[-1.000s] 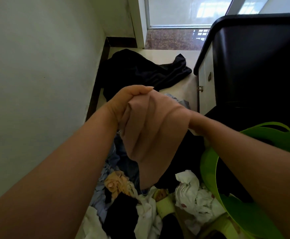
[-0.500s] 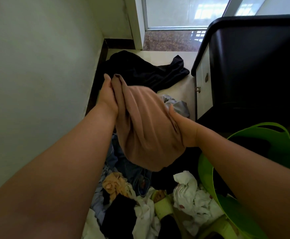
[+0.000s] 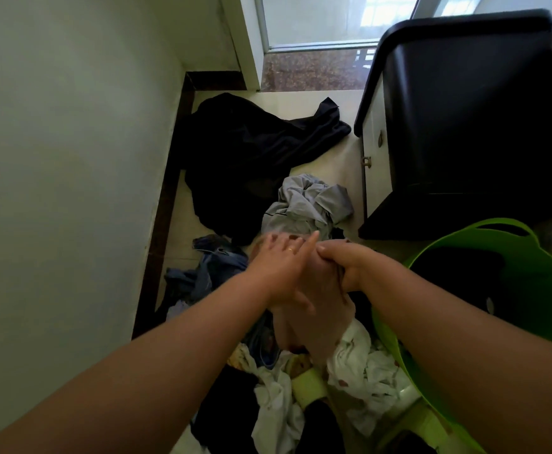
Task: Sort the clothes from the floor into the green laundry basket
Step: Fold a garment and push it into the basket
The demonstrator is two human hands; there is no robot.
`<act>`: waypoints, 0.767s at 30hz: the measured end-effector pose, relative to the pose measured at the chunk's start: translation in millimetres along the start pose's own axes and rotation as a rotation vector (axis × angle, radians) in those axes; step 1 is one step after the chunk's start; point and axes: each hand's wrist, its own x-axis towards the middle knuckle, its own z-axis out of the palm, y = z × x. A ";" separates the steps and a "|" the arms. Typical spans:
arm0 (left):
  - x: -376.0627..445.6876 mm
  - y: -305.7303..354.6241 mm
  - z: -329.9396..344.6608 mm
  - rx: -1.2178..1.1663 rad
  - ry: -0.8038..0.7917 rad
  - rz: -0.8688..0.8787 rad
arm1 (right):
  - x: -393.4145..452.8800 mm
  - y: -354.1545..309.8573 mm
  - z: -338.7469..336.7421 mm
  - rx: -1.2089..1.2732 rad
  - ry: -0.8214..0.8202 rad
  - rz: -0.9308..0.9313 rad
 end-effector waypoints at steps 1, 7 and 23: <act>3.9 8.0 5.8 0.091 0.029 -0.005 | -3.0 -1.1 -6.8 -0.027 -0.027 -0.001; 31.4 49.8 -15.1 0.162 0.231 -0.085 | -33.8 1.1 -45.7 0.111 -0.061 -0.139; 109.0 256.2 -73.3 -1.494 -0.284 -0.398 | -70.2 131.6 -267.5 0.637 0.396 -0.338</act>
